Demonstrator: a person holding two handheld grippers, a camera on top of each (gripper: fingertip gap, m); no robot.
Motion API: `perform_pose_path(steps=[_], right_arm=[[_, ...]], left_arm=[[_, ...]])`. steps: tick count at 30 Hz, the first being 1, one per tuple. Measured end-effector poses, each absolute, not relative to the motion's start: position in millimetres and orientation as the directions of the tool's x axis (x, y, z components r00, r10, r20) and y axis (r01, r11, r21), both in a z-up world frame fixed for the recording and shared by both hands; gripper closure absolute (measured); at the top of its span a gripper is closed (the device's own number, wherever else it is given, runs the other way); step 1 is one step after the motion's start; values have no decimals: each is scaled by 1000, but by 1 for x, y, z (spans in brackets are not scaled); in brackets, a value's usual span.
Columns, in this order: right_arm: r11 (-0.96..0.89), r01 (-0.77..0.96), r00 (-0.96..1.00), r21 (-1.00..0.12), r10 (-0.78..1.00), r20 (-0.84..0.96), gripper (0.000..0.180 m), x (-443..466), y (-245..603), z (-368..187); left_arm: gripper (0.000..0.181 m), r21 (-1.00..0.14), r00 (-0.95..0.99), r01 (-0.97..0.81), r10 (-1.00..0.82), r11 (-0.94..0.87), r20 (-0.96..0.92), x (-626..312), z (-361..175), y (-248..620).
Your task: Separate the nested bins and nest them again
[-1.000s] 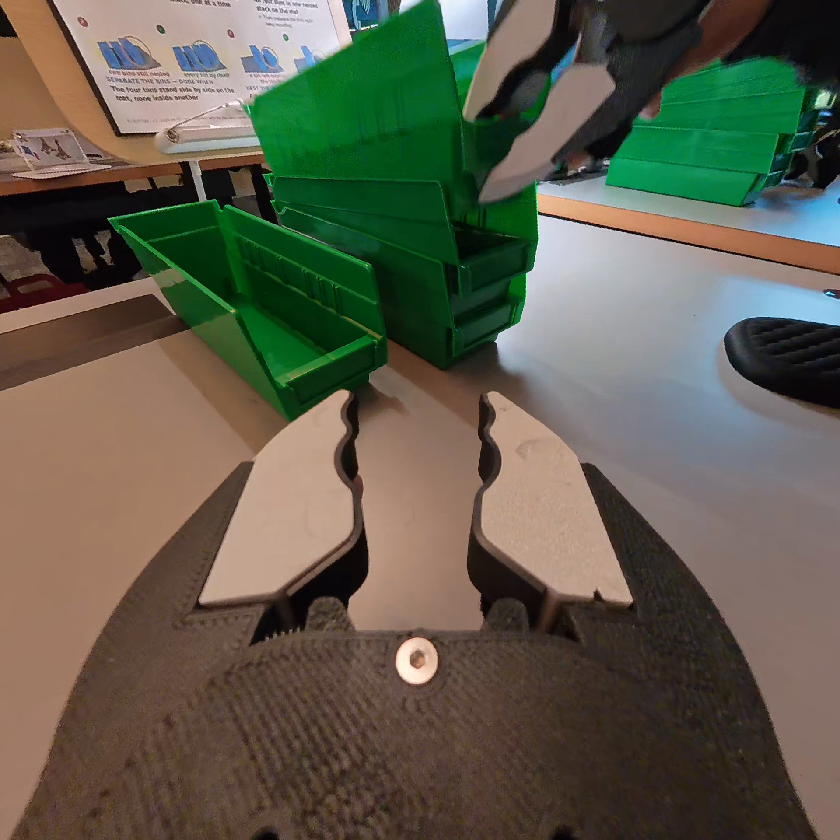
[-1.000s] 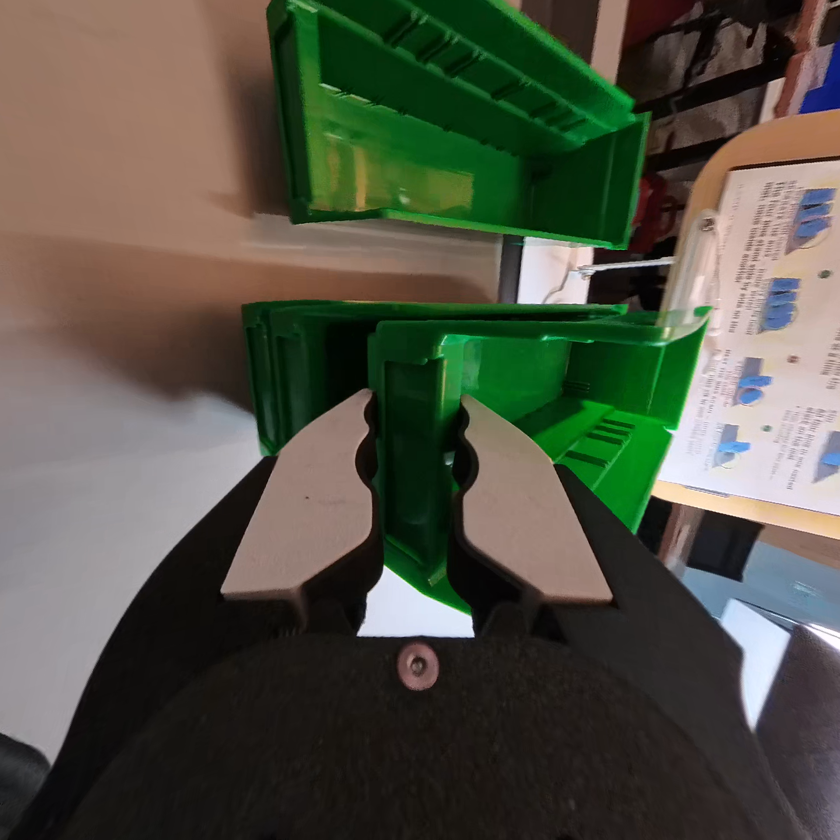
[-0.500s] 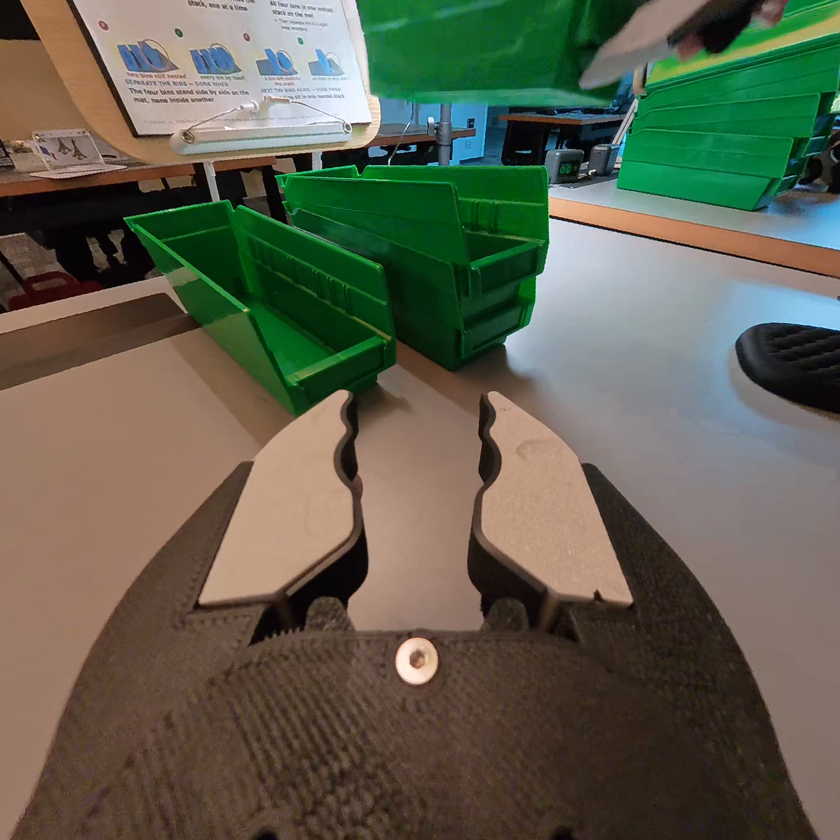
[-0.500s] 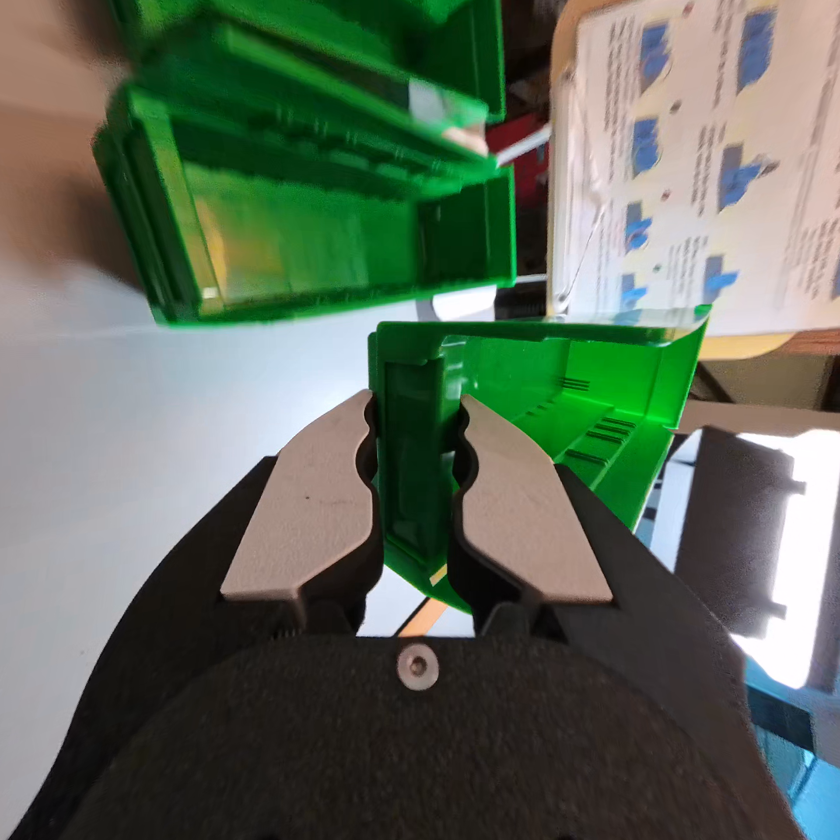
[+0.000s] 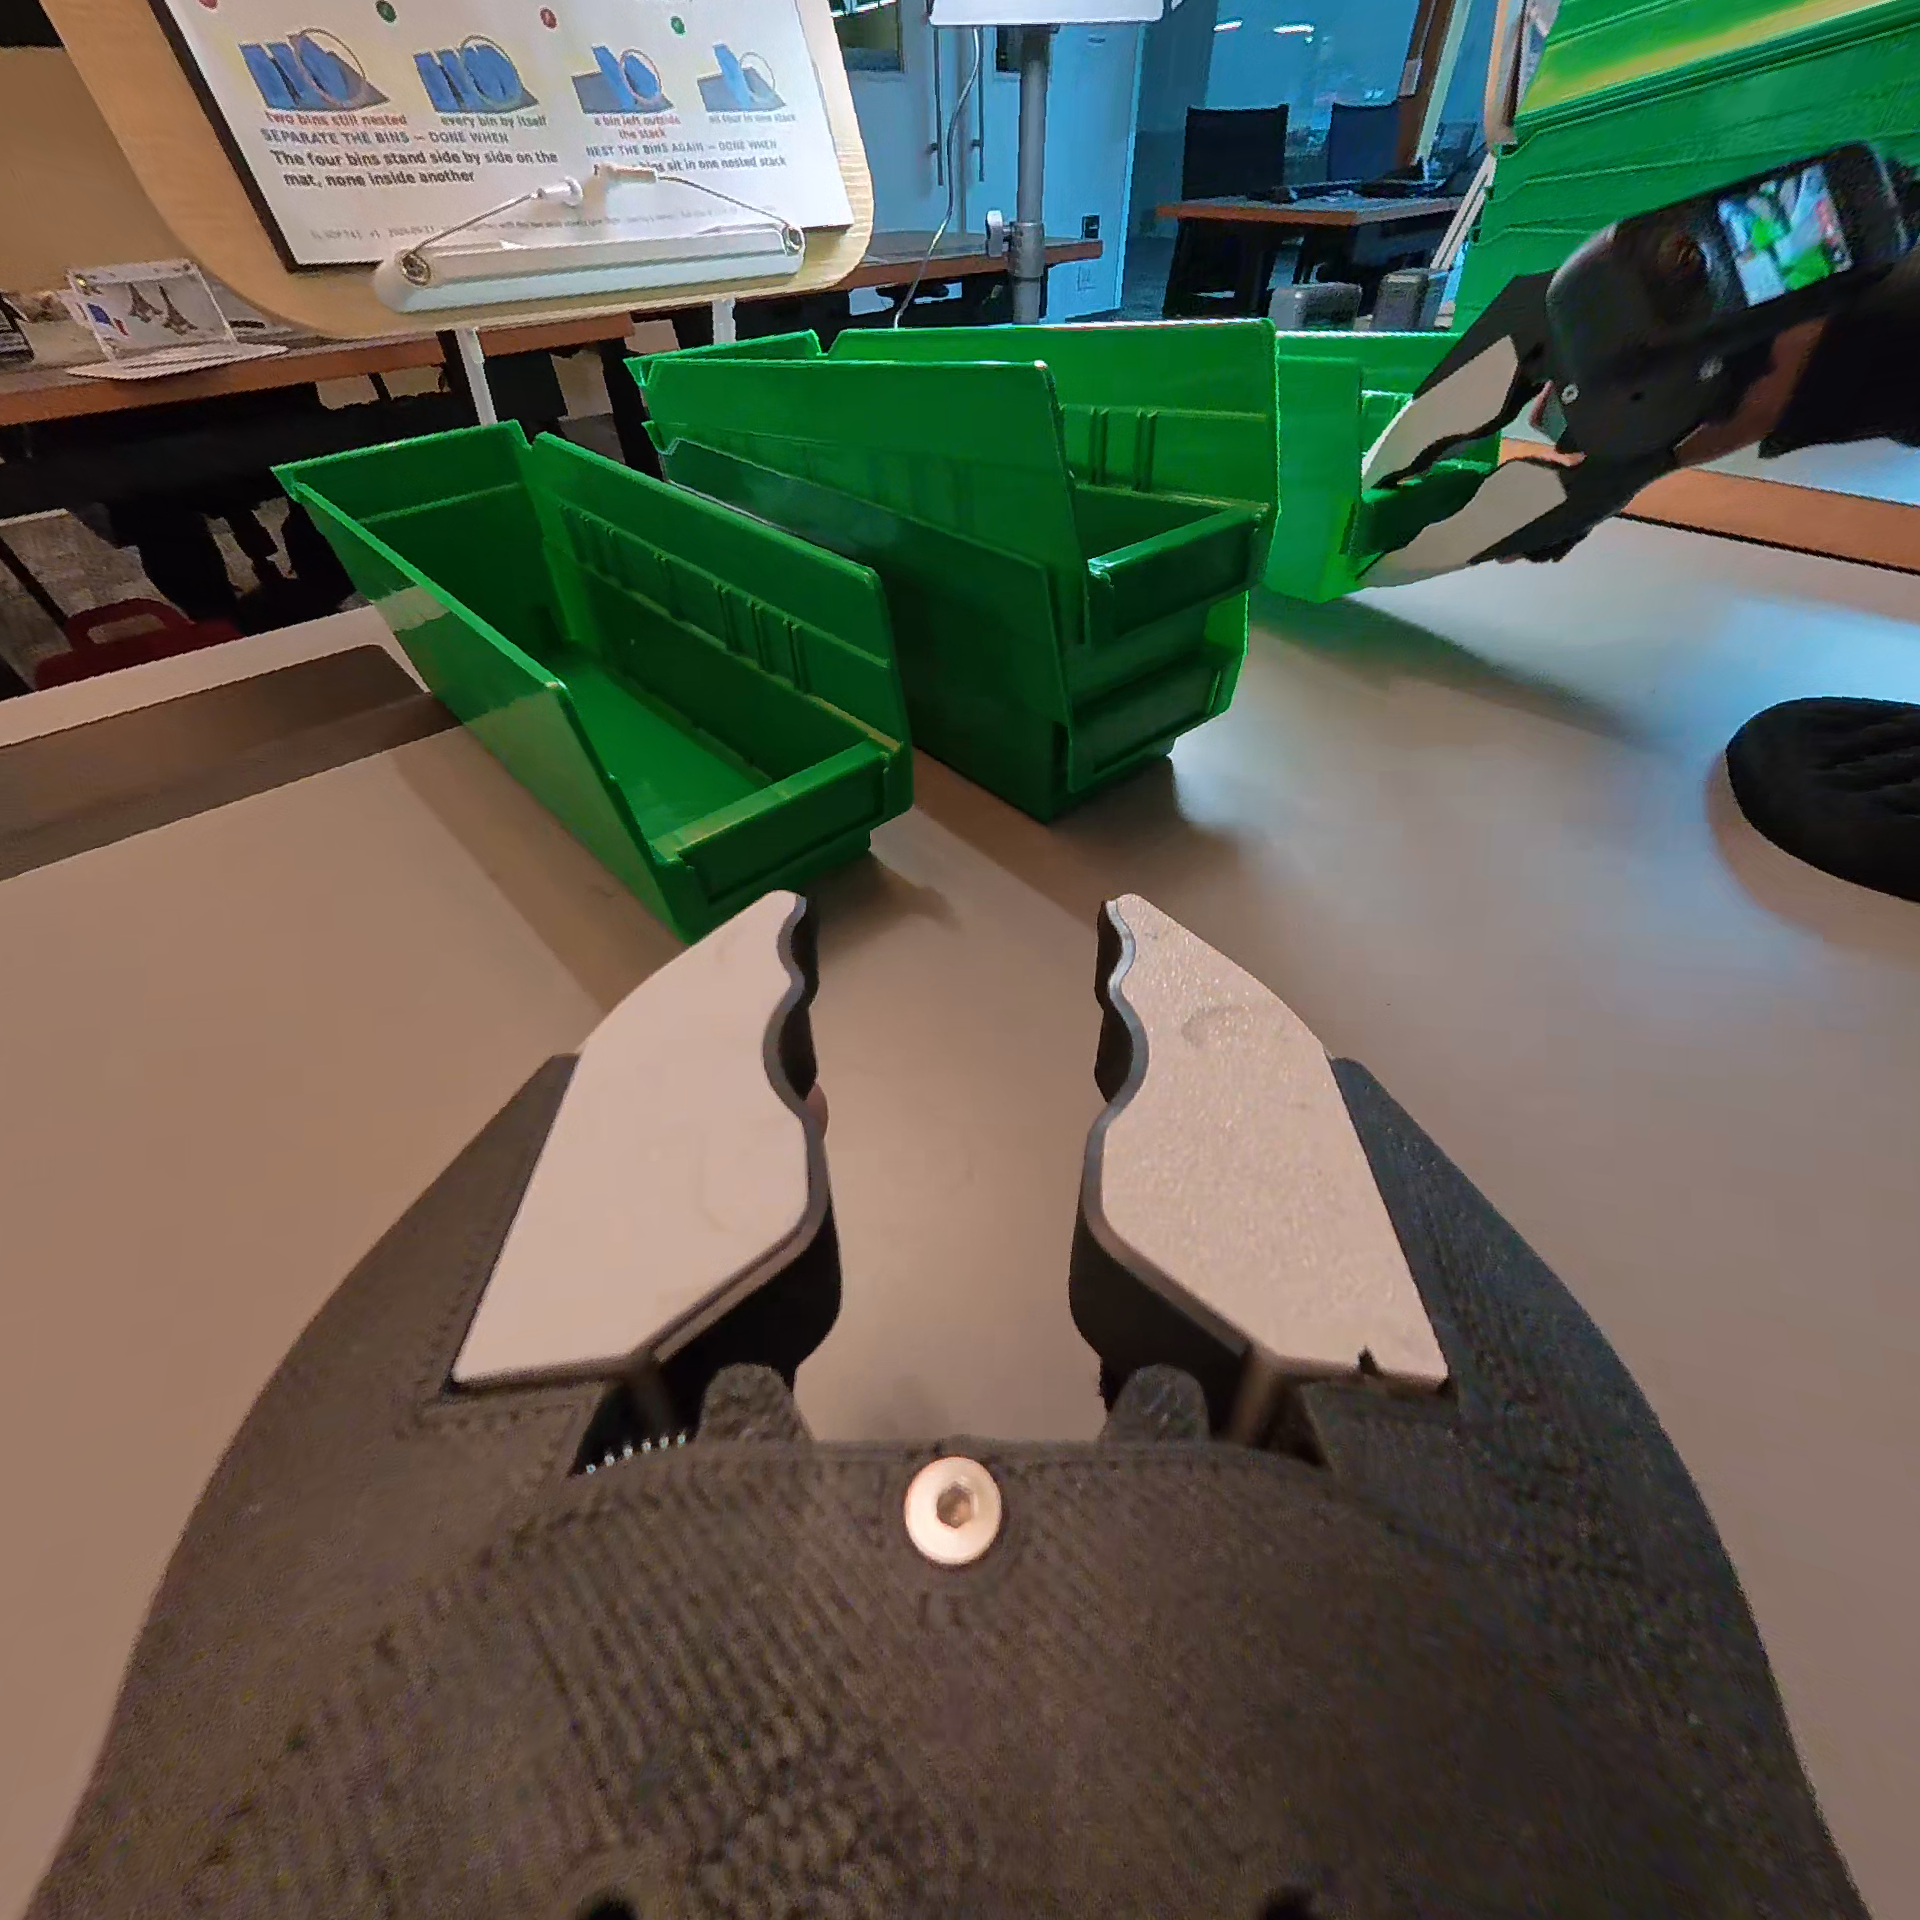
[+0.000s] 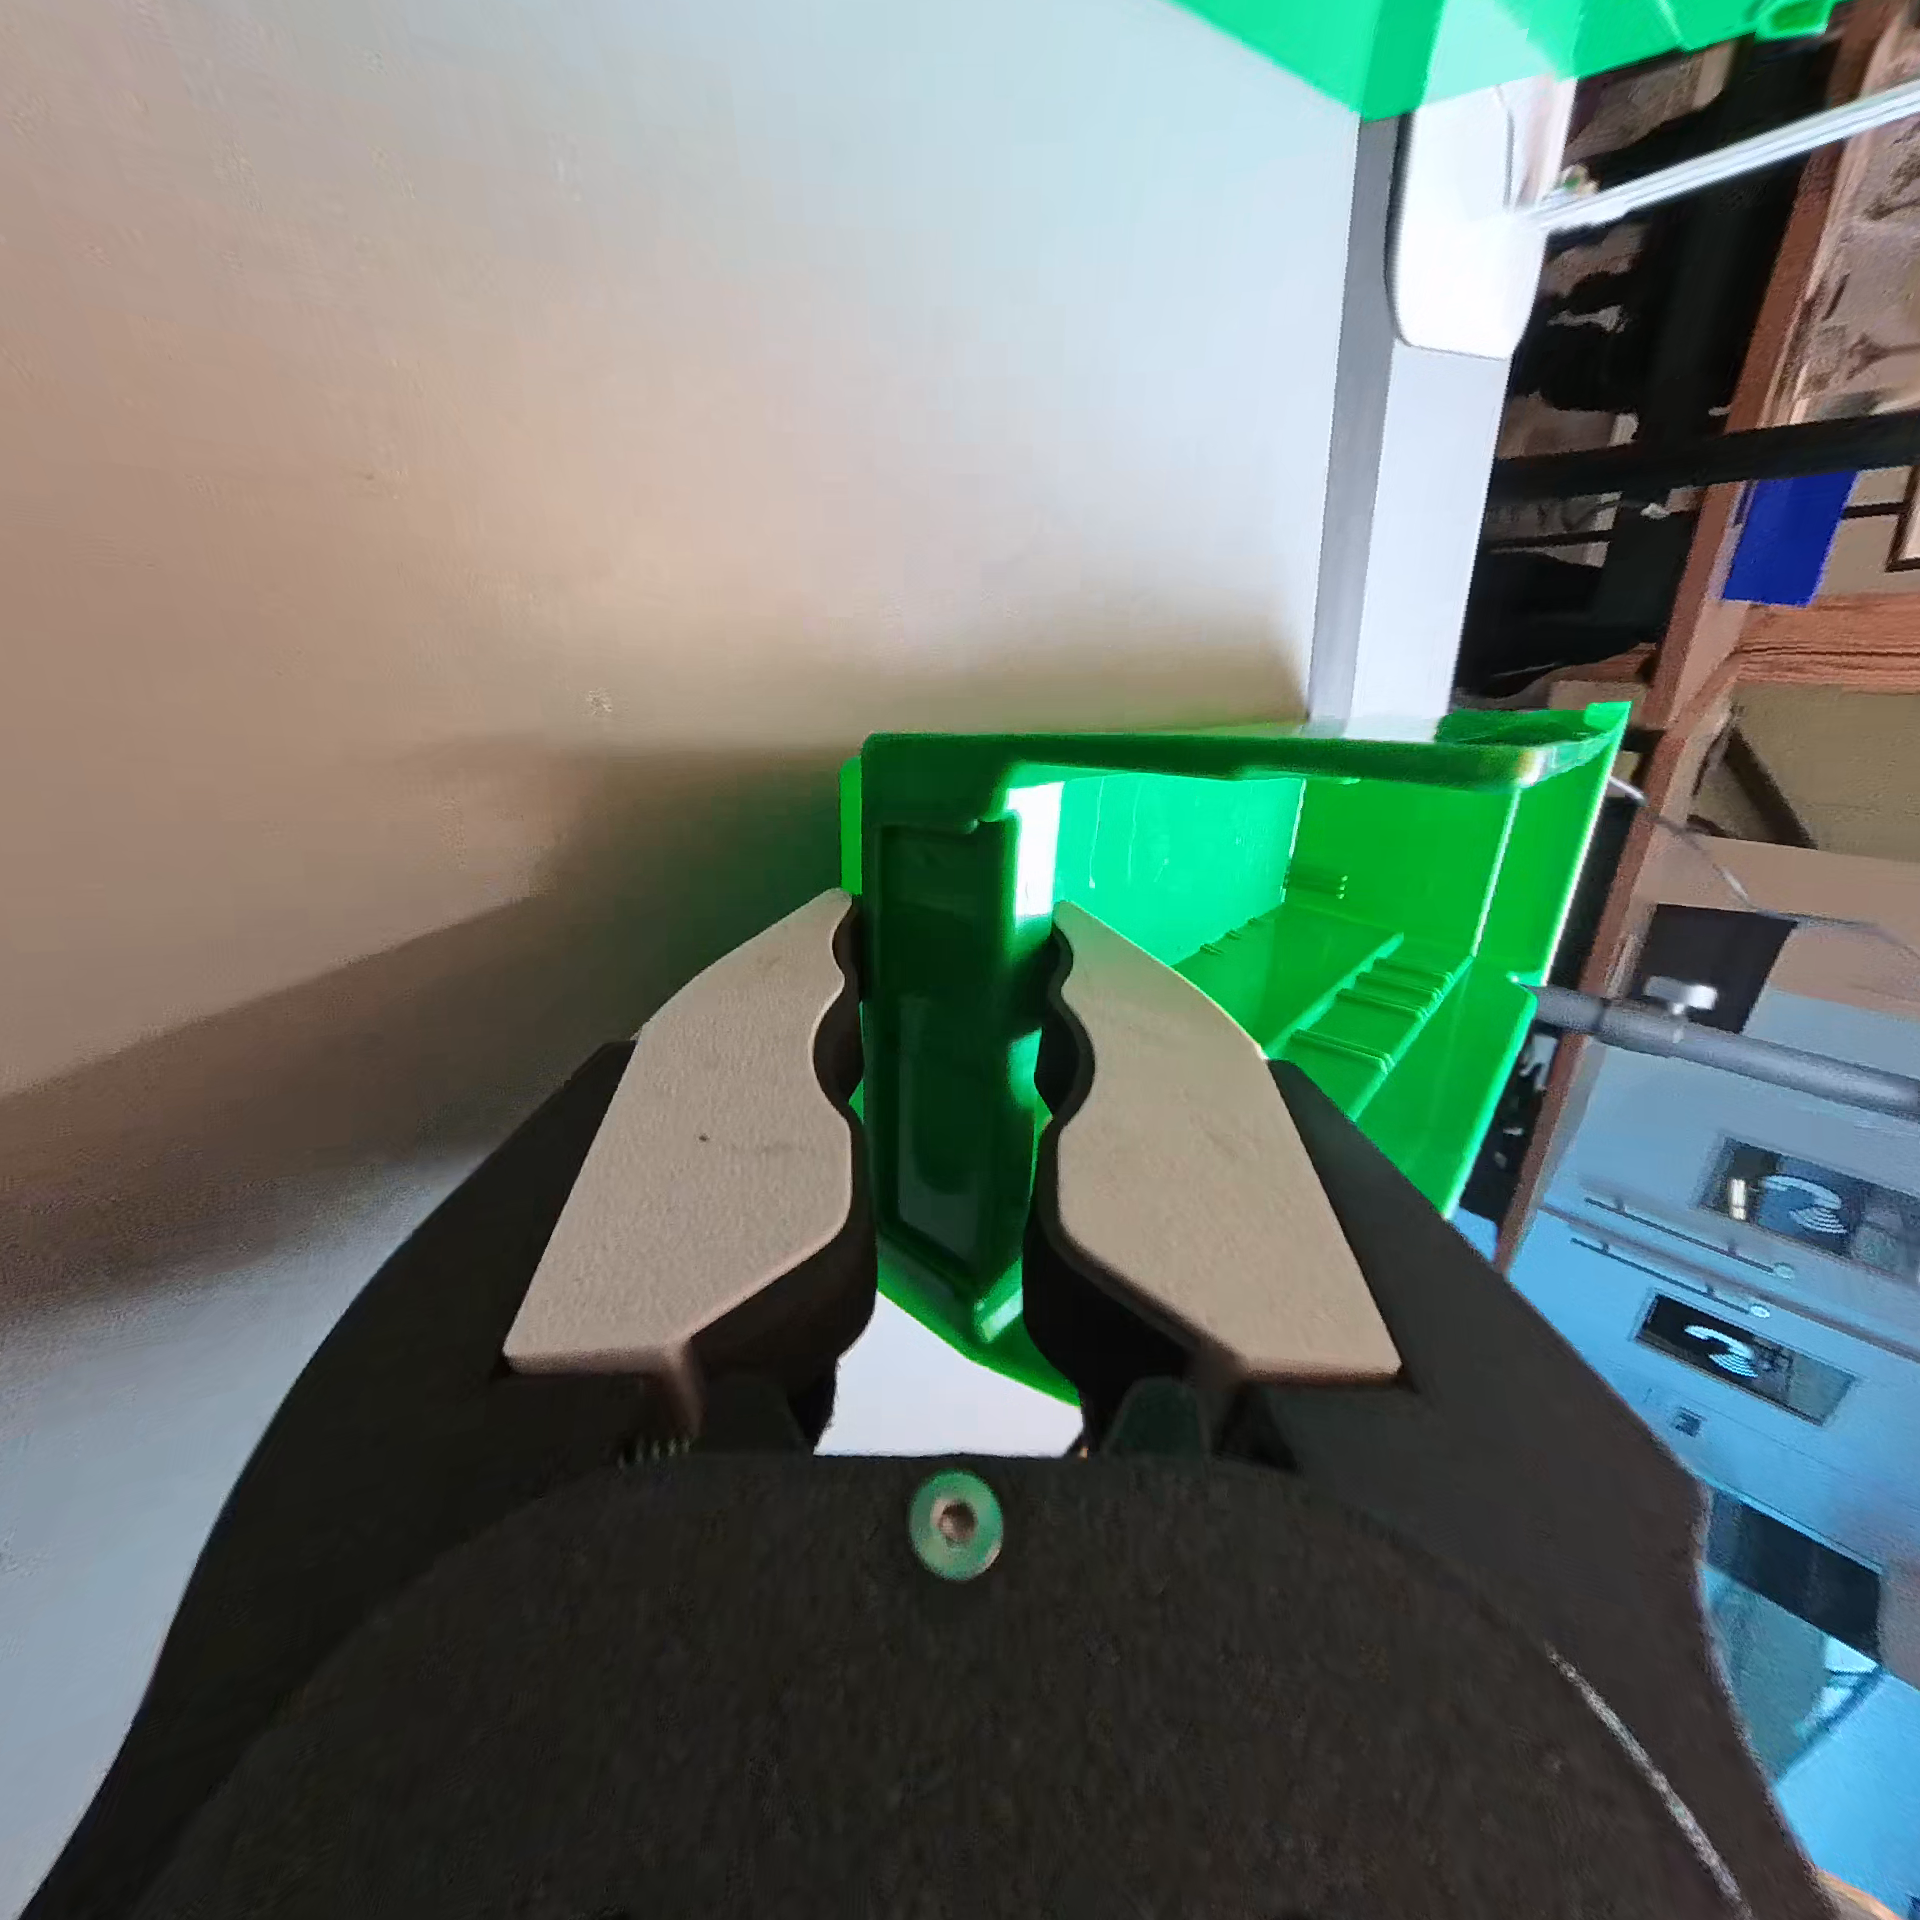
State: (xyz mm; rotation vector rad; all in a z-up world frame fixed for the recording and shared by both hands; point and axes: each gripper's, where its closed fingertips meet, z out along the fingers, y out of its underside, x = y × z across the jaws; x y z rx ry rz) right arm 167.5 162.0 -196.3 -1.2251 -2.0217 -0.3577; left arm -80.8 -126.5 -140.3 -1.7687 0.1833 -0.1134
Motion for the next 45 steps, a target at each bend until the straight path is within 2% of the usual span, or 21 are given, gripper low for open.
perform_pose_path(steps=[5, 9, 14, 20, 23, 25, 29, 36, 39, 42, 45], right_arm=[[546, 836, -333, -57, 586, 739, 150, 173, 172, -214], [544, 835, -316, -79, 592, 741, 141, 174, 164, -209], [549, 810, -245, -206, 636, 732, 135, 163, 134, -172], [552, 701, -142, -452, 729, 670, 133, 132, 82, -119], [544, 615, -150, -571, 791, 593, 135, 112, 44, -101], [561, 581, -186, -589, 797, 575, 136, 97, 23, -95], [620, 599, -262, -507, 750, 608, 136, 63, 0, -101], [624, 753, -325, -206, 626, 709, 137, 8, 17, -141], [595, 795, -346, -118, 605, 717, 139, -1, 33, -157], [581, 808, -356, -94, 609, 709, 149, -4, 40, -170], [603, 792, -375, -97, 605, 702, 149, -8, 37, -170]], left_arm=[[129, -978, 982, -68, -184, -197, -31, -81, -141, -127], [129, -979, 983, -67, -183, -194, -31, -81, -140, -127], [129, -978, 982, -70, -185, -197, -33, -80, -141, -126], [129, -977, 982, -82, -183, -195, -46, -79, -141, -127], [129, -977, 982, -81, -182, -196, -45, -80, -141, -126], [129, -976, 982, -84, -184, -199, -47, -80, -142, -126], [129, -975, 981, -94, -188, -200, -56, -78, -143, -126], [129, -978, 981, -85, -190, -191, -48, -79, -141, -127], [129, -979, 980, -82, -196, -189, -45, -79, -140, -128], [129, -979, 979, -81, -200, -185, -43, -79, -140, -129], [130, -980, 979, -76, -201, -183, -38, -79, -139, -129]])
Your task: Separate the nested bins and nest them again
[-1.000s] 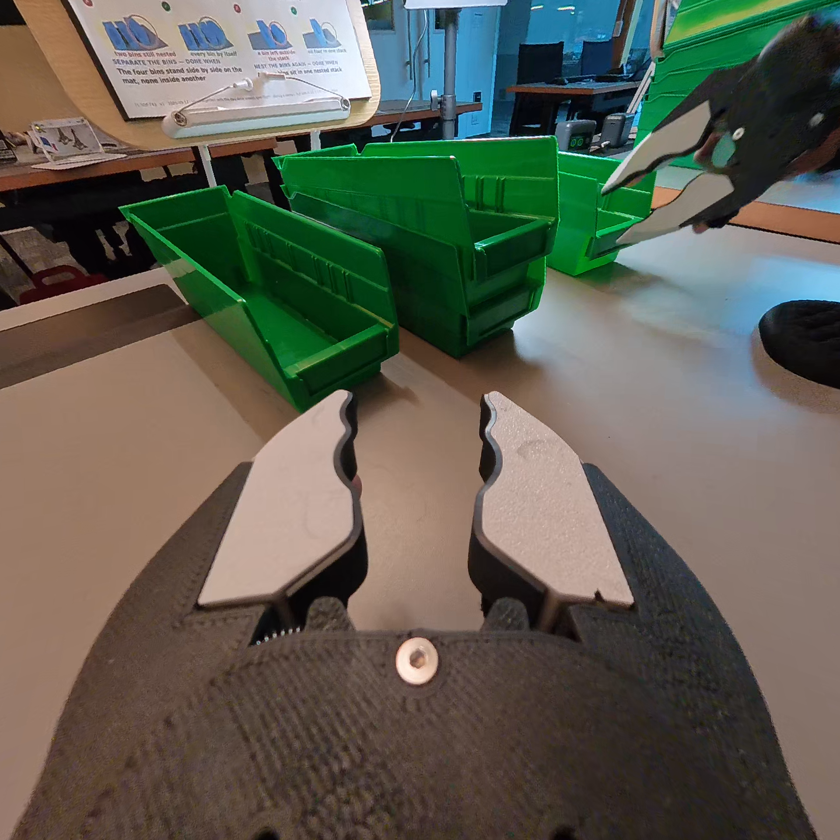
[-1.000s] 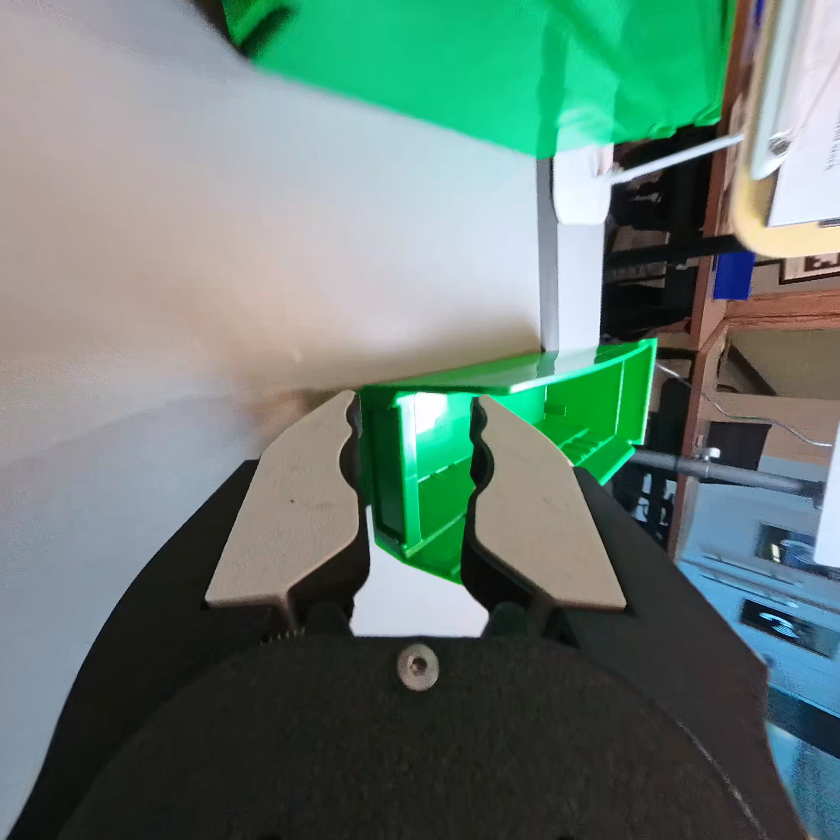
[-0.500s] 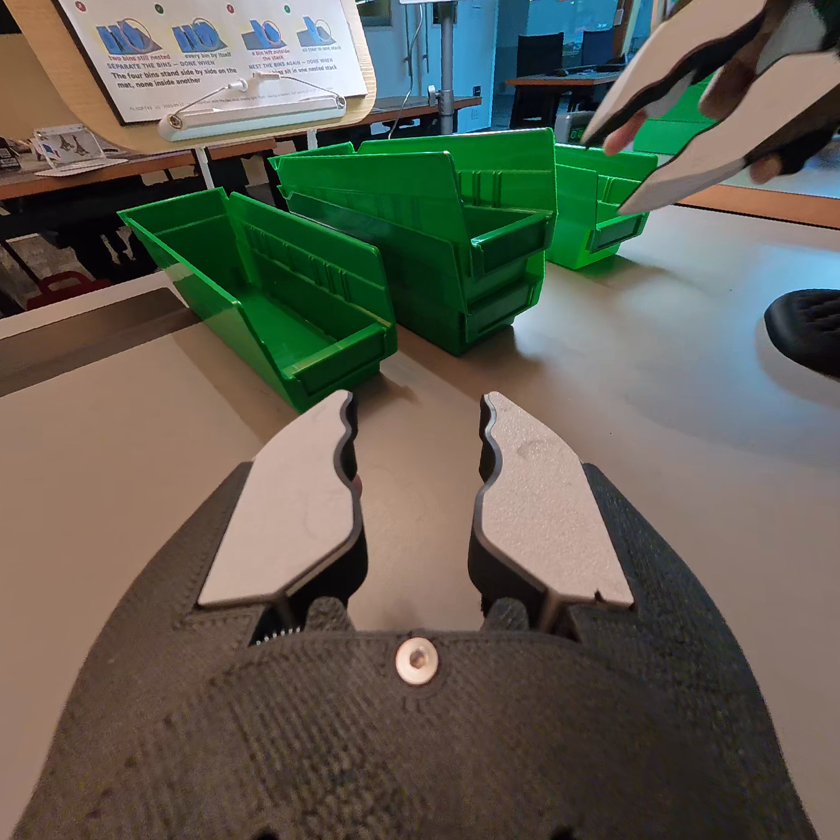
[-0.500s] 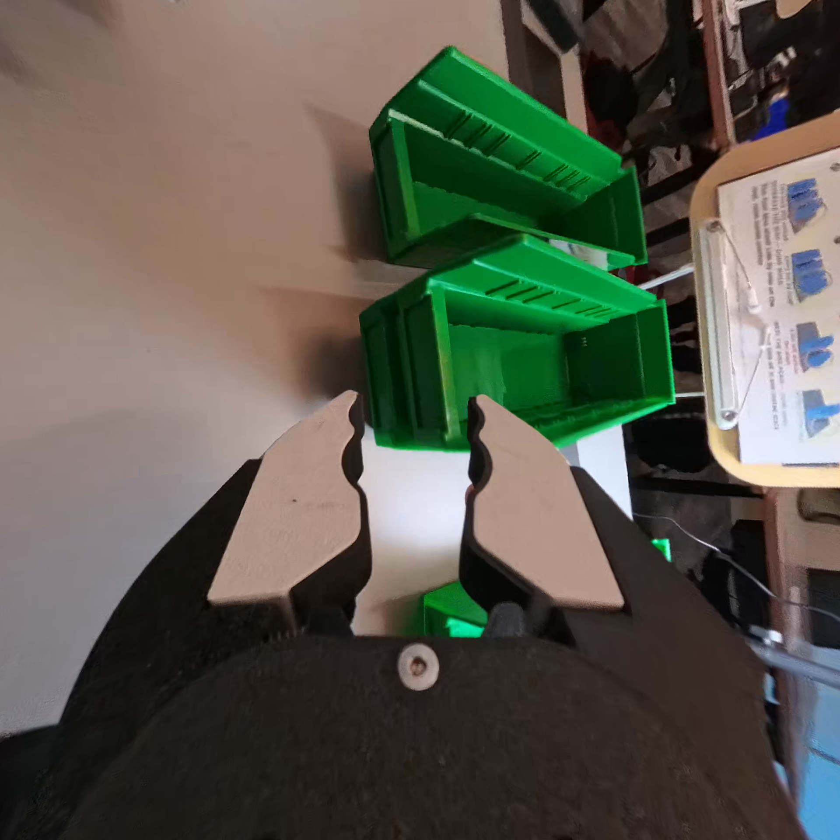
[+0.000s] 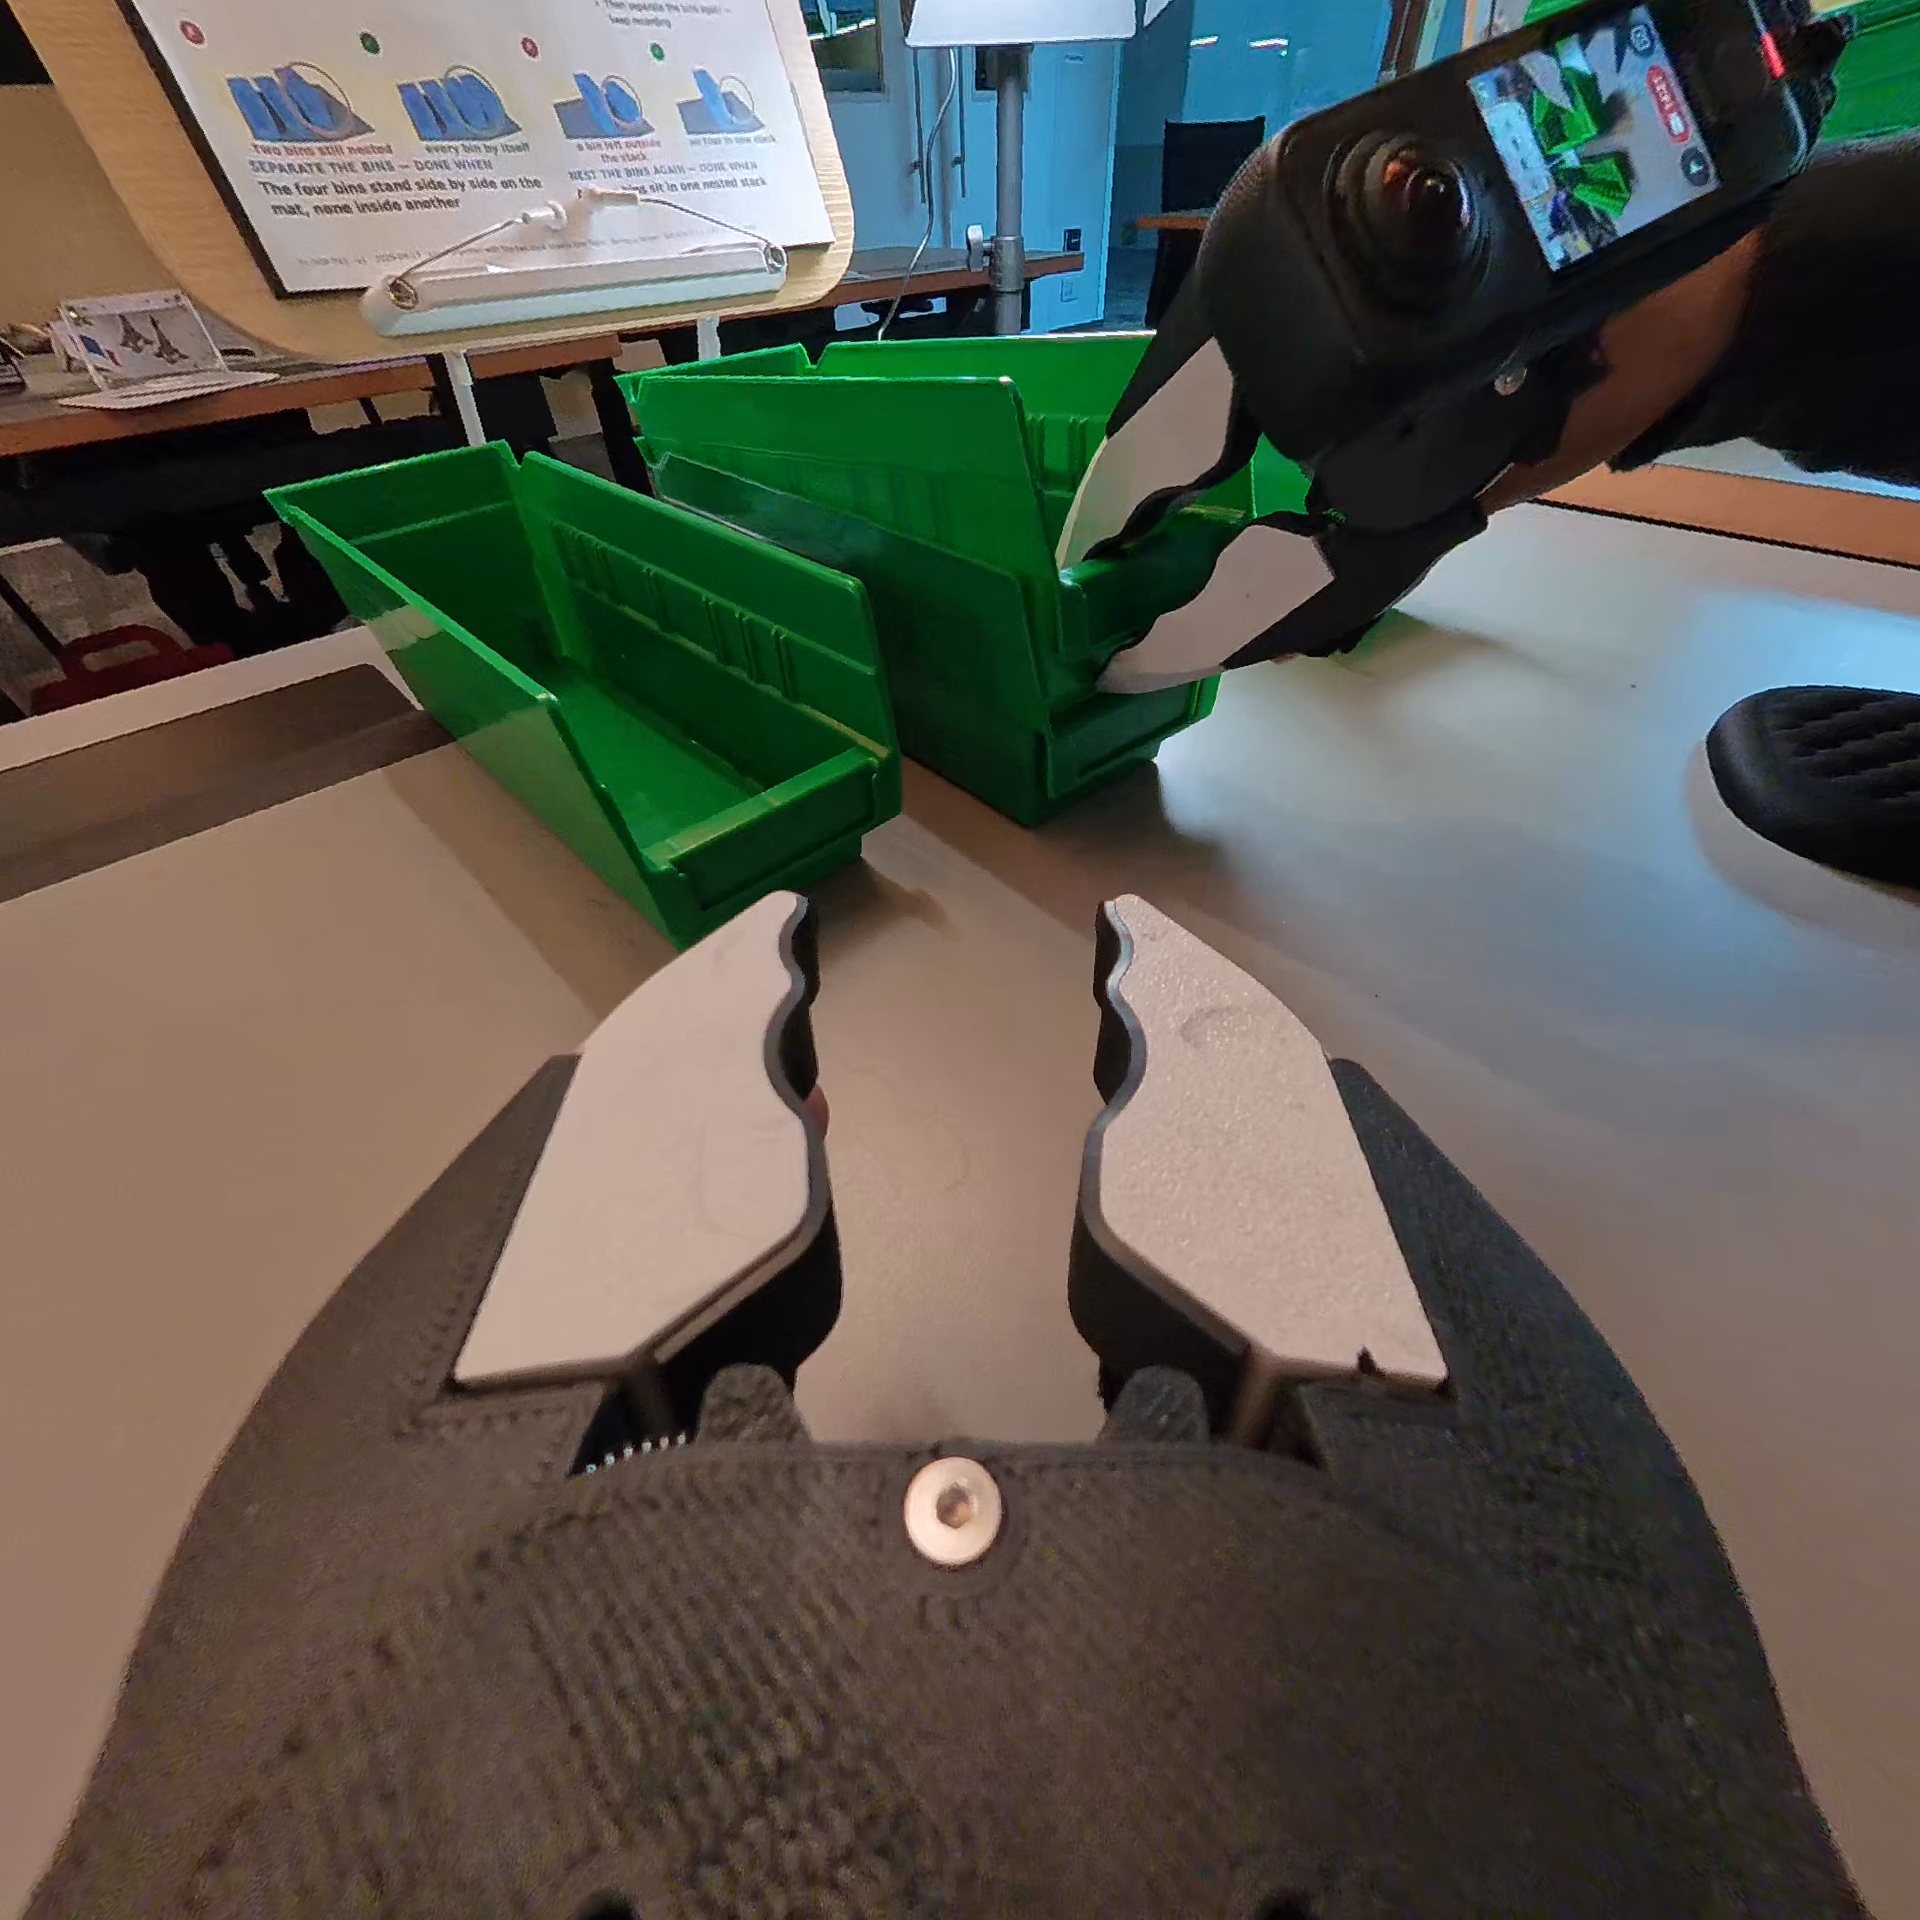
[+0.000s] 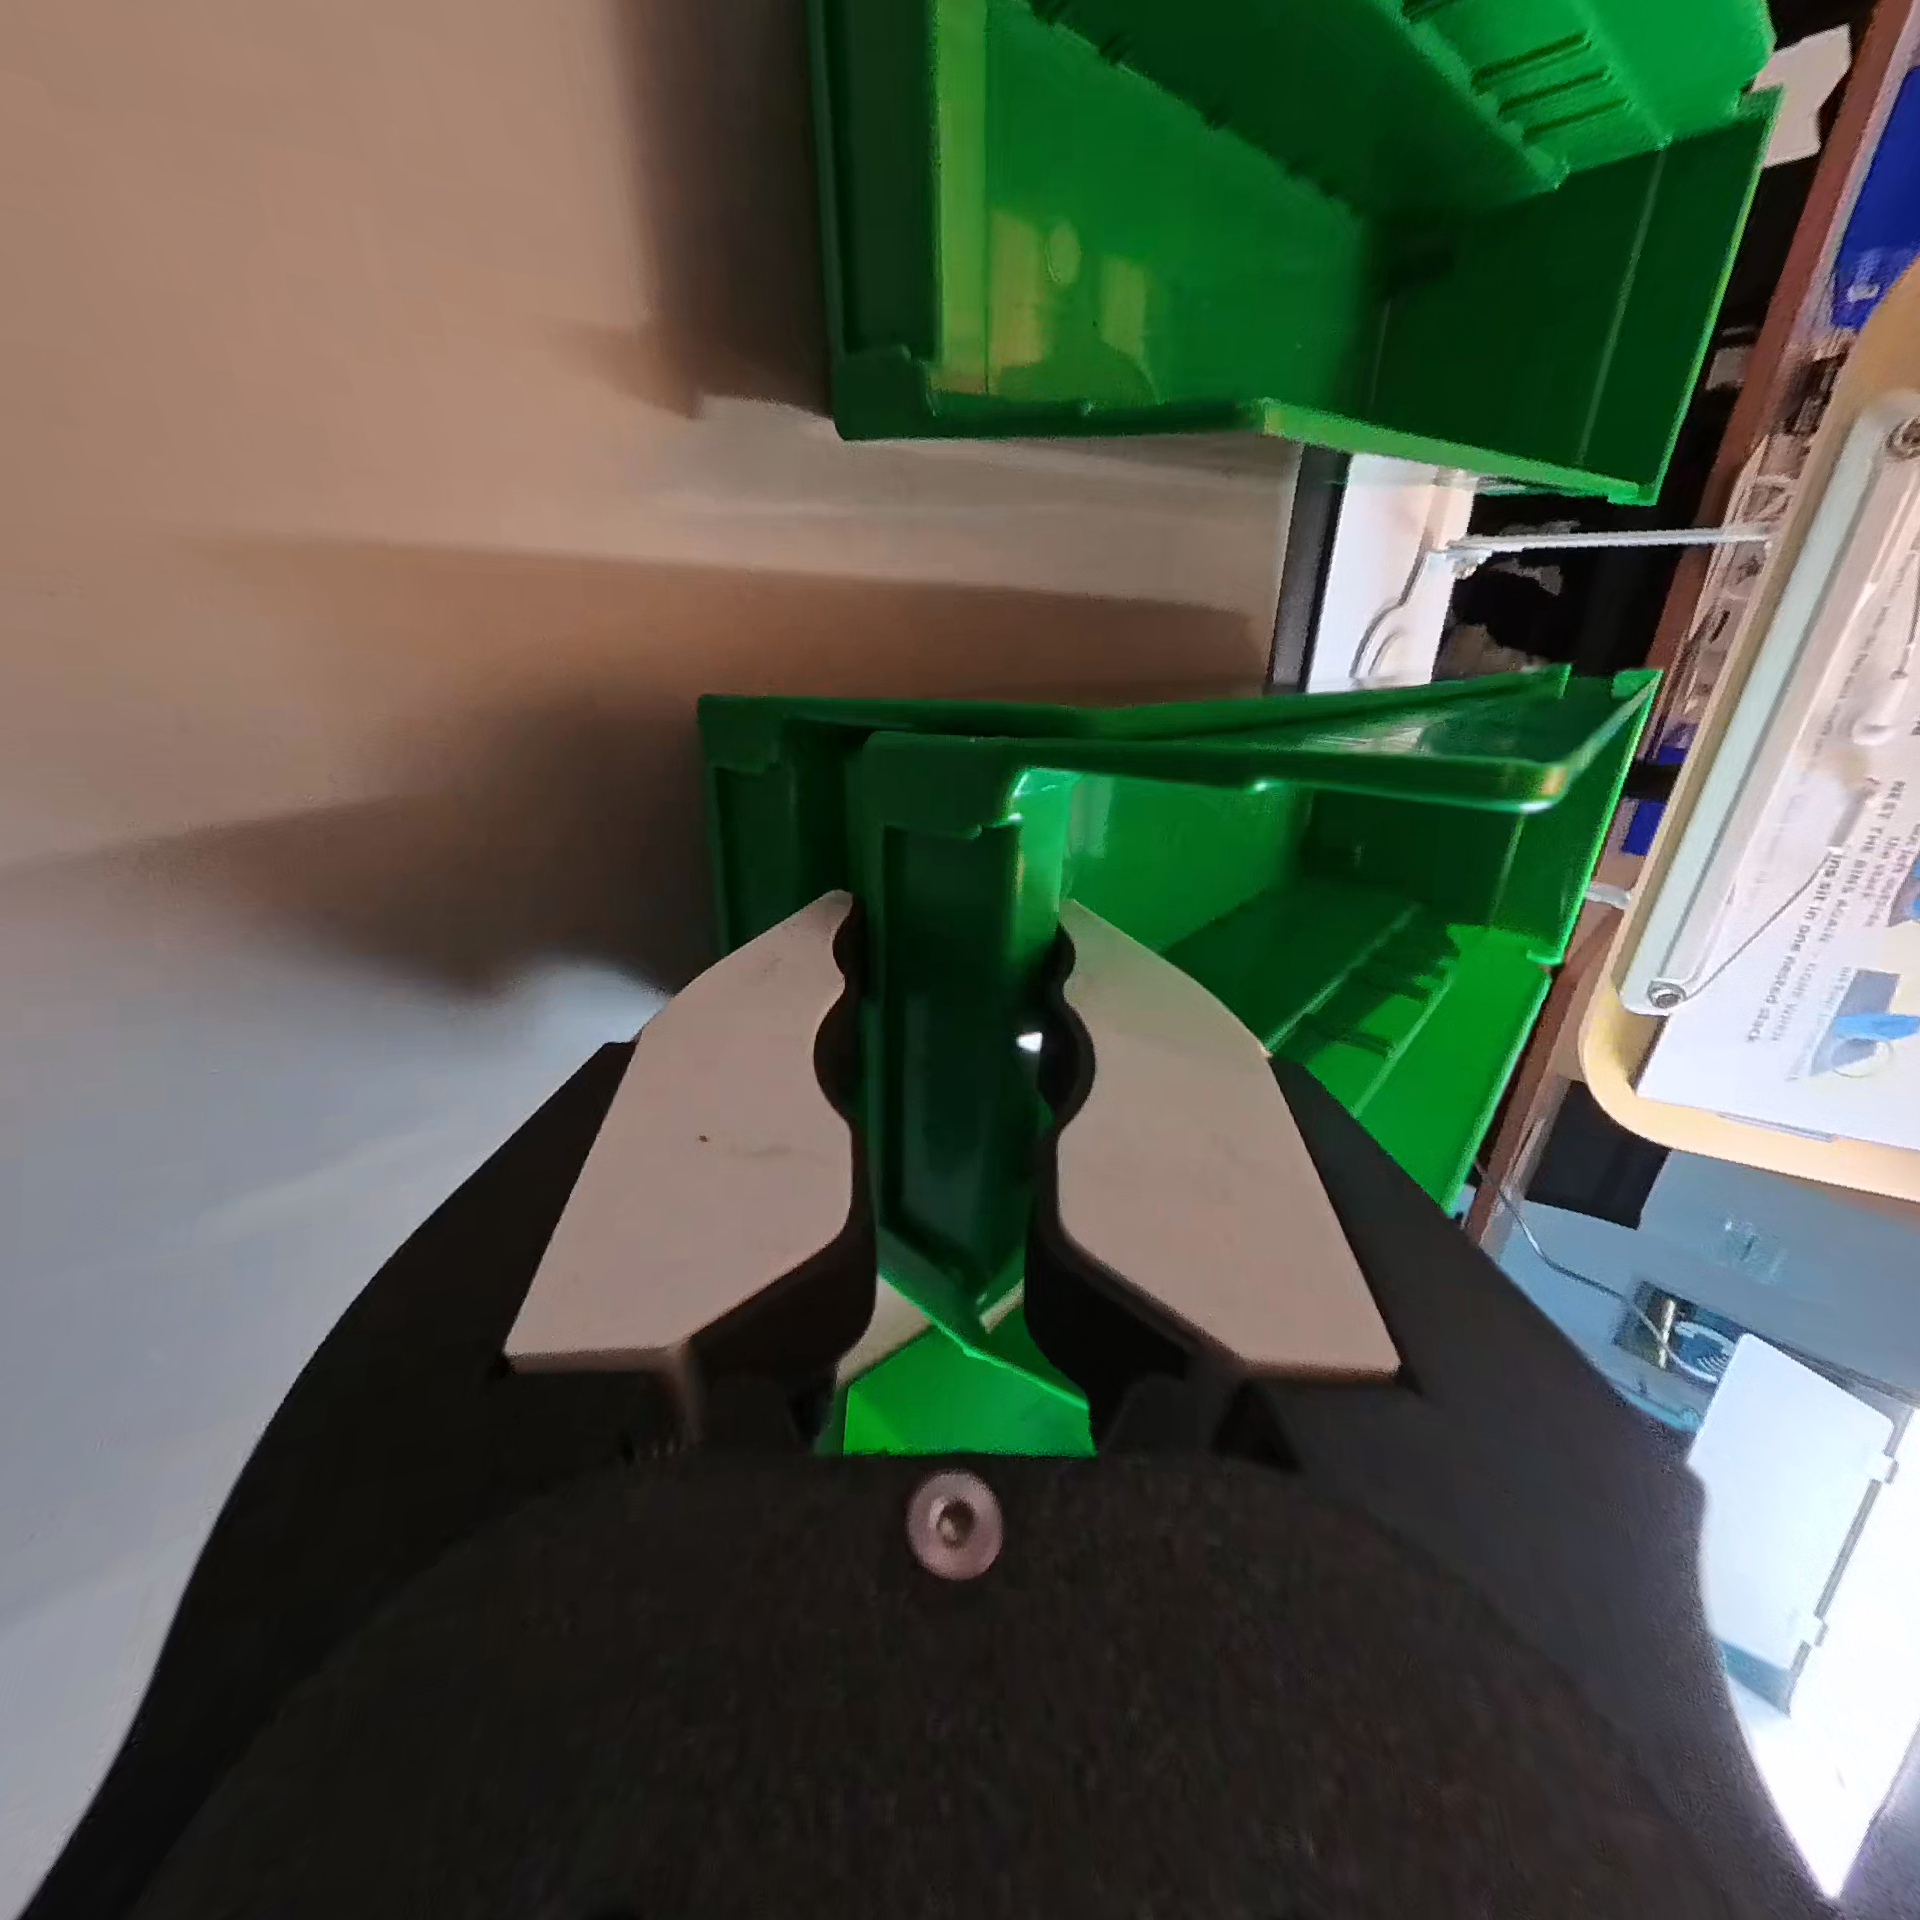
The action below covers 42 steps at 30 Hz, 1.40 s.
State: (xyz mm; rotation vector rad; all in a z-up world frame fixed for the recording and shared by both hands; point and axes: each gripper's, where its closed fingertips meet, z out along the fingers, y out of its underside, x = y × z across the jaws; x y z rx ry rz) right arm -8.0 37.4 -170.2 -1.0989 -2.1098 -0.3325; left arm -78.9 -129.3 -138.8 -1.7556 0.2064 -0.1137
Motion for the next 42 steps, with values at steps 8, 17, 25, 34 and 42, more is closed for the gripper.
perform_pose_path(steps=[8, 17, 25, 34, 42], right_arm=[[664, 738, -412, -122, 587, 697, 150, -12, 25, -170], [667, 724, -403, -176, 617, 676, 150, -24, 20, -161], [677, 711, -408, -190, 618, 672, 150, -28, 24, -129], [673, 711, -331, -206, 578, 746, 150, -23, 41, -66], [602, 782, -292, -164, 586, 756, 151, 34, 83, -67]], left_arm=[[130, -978, 978, -83, -205, -189, -43, -78, -141, -129], [130, -980, 978, -79, -206, -184, -40, -78, -140, -130], [131, -980, 977, -81, -208, -183, -42, -77, -140, -130], [130, -981, 978, -76, -204, -176, -39, -79, -138, -131], [130, -979, 977, -84, -207, -185, -45, -77, -140, -130]])
